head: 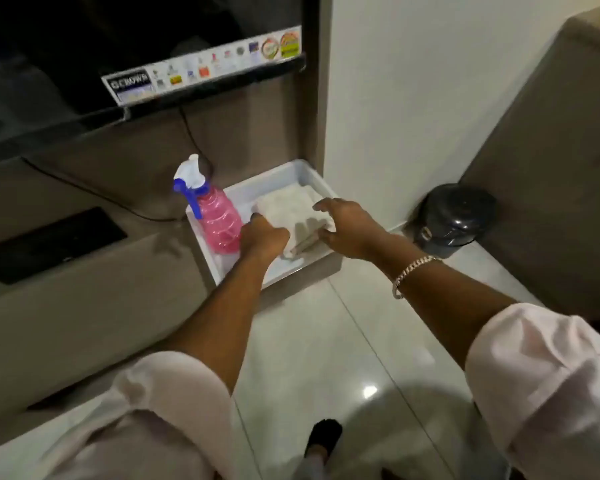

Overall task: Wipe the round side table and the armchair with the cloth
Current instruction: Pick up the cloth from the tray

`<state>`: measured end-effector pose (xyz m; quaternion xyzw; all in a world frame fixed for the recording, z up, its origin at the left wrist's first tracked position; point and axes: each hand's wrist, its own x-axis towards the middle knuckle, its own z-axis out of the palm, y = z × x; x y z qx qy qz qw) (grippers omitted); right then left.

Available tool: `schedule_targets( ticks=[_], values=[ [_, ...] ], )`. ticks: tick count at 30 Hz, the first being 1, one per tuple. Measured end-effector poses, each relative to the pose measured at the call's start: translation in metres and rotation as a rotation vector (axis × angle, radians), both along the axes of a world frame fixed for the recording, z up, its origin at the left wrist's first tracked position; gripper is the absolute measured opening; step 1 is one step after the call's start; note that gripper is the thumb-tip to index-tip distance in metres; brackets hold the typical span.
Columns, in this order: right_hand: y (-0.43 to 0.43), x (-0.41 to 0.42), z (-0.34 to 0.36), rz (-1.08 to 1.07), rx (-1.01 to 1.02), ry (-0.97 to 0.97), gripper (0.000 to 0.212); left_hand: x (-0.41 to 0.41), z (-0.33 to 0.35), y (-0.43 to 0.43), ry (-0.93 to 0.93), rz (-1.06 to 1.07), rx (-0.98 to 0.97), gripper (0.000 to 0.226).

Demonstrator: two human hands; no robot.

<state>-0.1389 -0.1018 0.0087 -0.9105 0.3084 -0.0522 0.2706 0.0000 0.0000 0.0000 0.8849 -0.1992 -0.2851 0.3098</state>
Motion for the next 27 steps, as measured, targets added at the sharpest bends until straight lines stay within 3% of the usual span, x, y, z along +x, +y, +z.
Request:
schedule_targets(
  ticks=[6,9,11,14,17,21,23,25,27],
  values=[
    [-0.007,0.035,-0.029,0.067,-0.057,0.147,0.038,0.009,-0.015,-0.041,0.314,0.235,-0.140,0.070],
    [-0.012,0.034,-0.037,0.095,-0.103,0.099,0.030,0.016,-0.013,-0.053,0.517,0.398,-0.206,0.065],
    [-0.016,0.025,-0.037,0.075,-0.096,0.028,0.029,0.016,-0.009,-0.056,0.566,0.399,-0.282,0.063],
    [-0.019,-0.003,-0.028,-0.075,-0.044,-0.186,0.030,0.006,0.011,-0.061,0.570,0.279,-0.438,0.047],
    [-0.022,-0.040,-0.011,-0.372,0.158,-0.417,0.039,-0.020,0.043,-0.076,0.628,0.062,-0.561,0.029],
    [-0.030,-0.110,0.019,-0.711,0.686,-0.693,0.066,-0.086,0.080,-0.096,0.740,-0.274,-0.562,0.040],
    [-0.029,-0.163,0.027,-0.711,0.939,-0.816,0.058,-0.131,0.091,-0.100,0.814,-0.436,-0.523,0.040],
    [-0.015,-0.223,0.030,-0.686,1.055,-0.895,0.047,-0.184,0.094,-0.099,0.874,-0.576,-0.470,0.046],
    [0.006,-0.287,0.027,-0.720,1.065,-0.988,0.053,-0.244,0.090,-0.094,0.895,-0.684,-0.404,0.056]
  ],
)
